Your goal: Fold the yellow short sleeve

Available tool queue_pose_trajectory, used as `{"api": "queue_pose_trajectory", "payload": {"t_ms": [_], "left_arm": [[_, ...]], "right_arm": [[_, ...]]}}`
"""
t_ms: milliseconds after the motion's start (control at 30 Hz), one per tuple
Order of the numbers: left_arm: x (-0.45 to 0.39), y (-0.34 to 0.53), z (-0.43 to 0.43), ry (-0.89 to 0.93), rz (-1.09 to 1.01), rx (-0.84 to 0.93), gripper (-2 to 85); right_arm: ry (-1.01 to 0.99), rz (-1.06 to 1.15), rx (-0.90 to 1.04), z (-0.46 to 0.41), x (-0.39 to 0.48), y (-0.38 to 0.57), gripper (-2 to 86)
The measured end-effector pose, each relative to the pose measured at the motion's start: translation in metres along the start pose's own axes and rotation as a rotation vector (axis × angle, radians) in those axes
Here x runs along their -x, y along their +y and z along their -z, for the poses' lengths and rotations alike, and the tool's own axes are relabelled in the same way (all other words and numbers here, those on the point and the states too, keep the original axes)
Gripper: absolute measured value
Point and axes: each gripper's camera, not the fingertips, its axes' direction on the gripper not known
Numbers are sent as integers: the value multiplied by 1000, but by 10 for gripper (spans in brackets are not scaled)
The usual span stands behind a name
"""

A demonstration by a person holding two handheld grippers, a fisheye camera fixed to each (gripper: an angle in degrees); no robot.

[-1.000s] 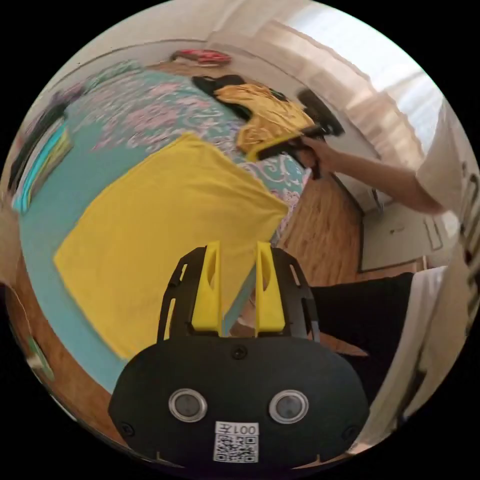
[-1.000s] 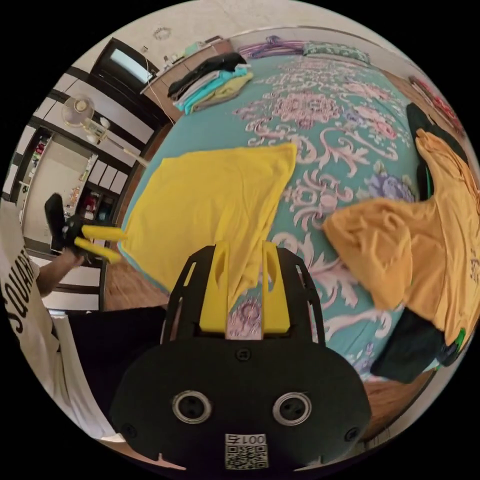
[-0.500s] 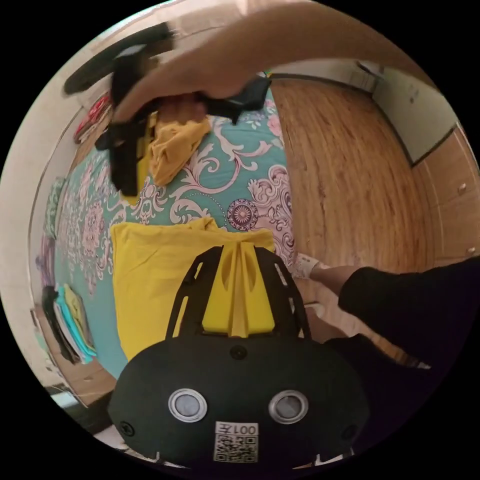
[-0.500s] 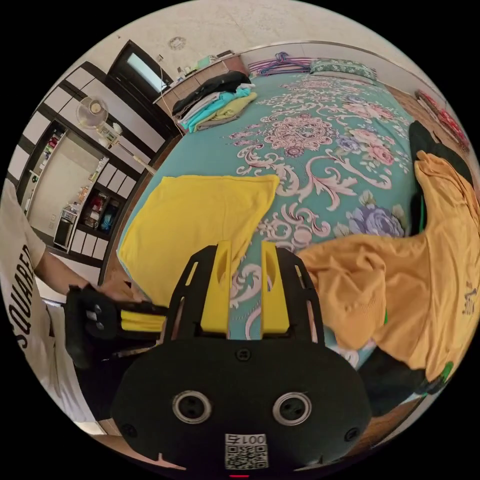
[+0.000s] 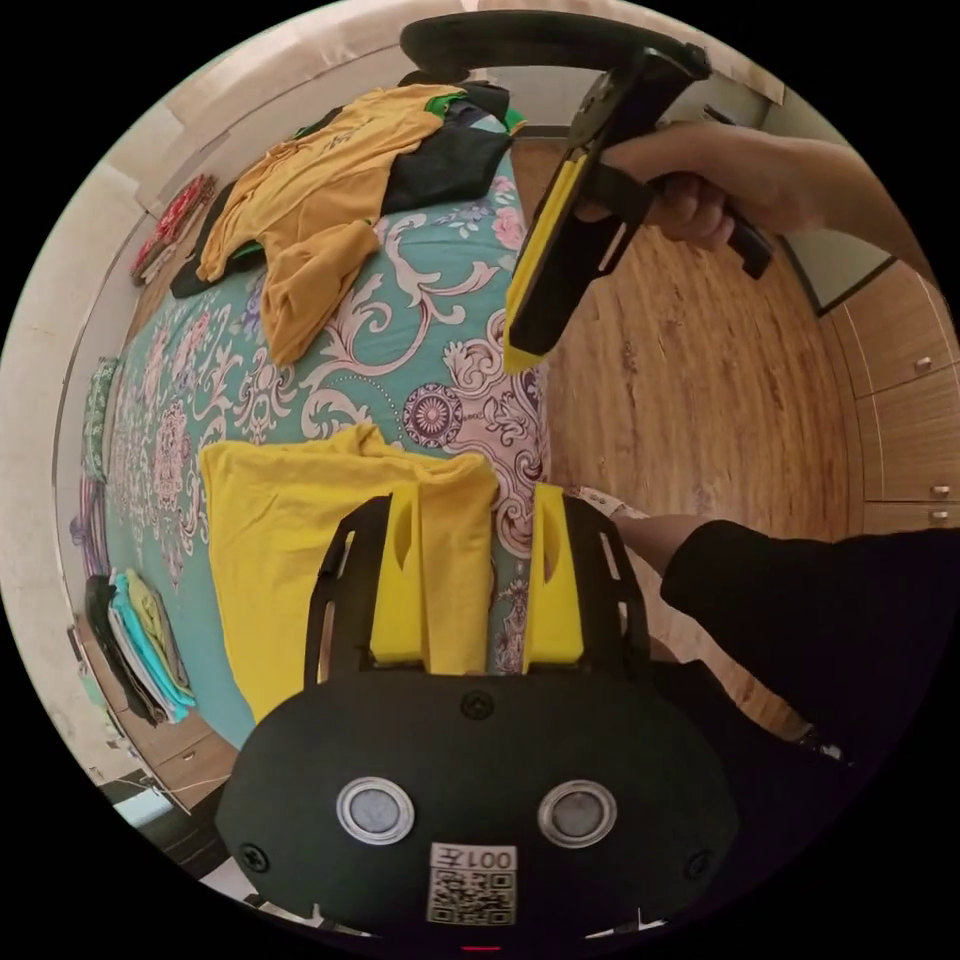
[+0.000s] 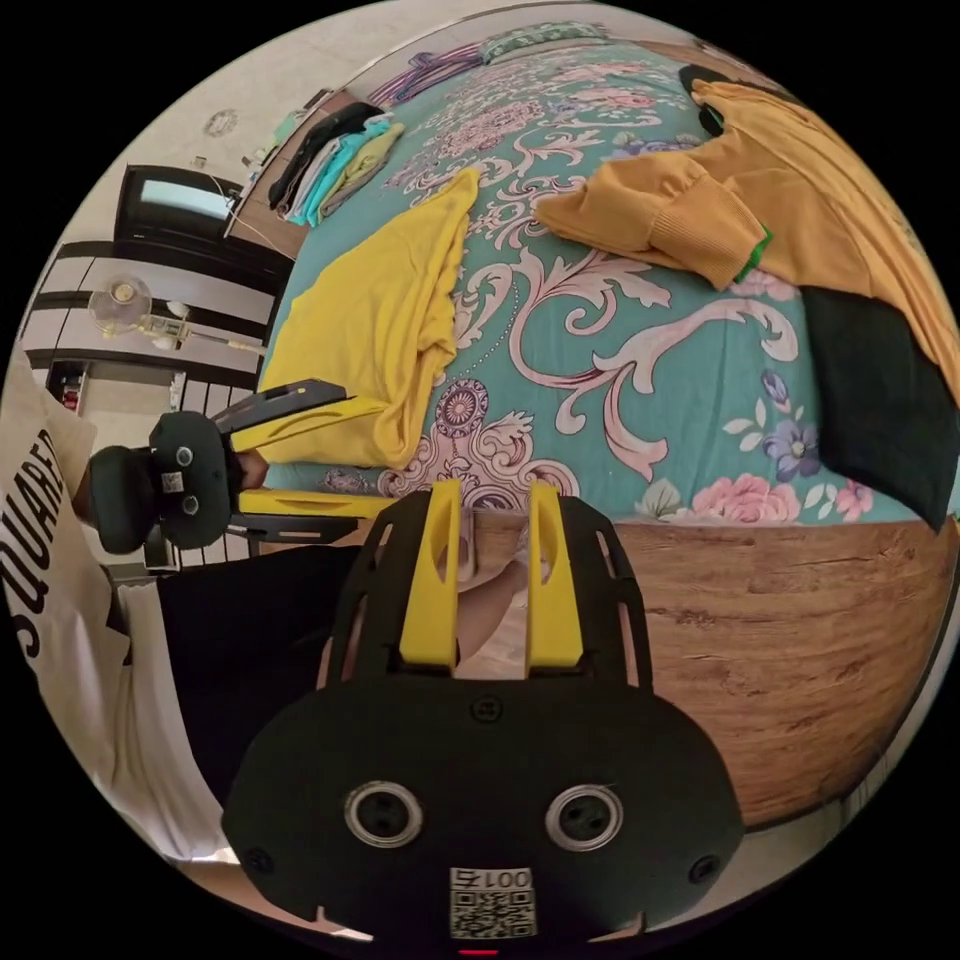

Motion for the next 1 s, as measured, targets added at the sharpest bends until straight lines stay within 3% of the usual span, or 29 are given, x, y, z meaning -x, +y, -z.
{"api": "queue_pose_trajectory", "payload": {"t_ms": [200,500,800,900,1000], "left_arm": [[-4,-35,-10,6,58,-82,95],[-36,-35,-40,-62,132,90,97],[-61,-50,-56,-172,209,99,8],[-48,-39,-41,-95,337,39,-5],[-28,-20,-26,32,480,-23,-8]], "right_arm": [[-21,-12,-30,25,-24,-1,85],[-66,-27,-55,64,-68,-14,81],[-94,0,-64,103,-119,-46,84],[-161,-6,-89,121,-140,-56,93],[-383,-91,-203,134,-174,-67,103]]}}
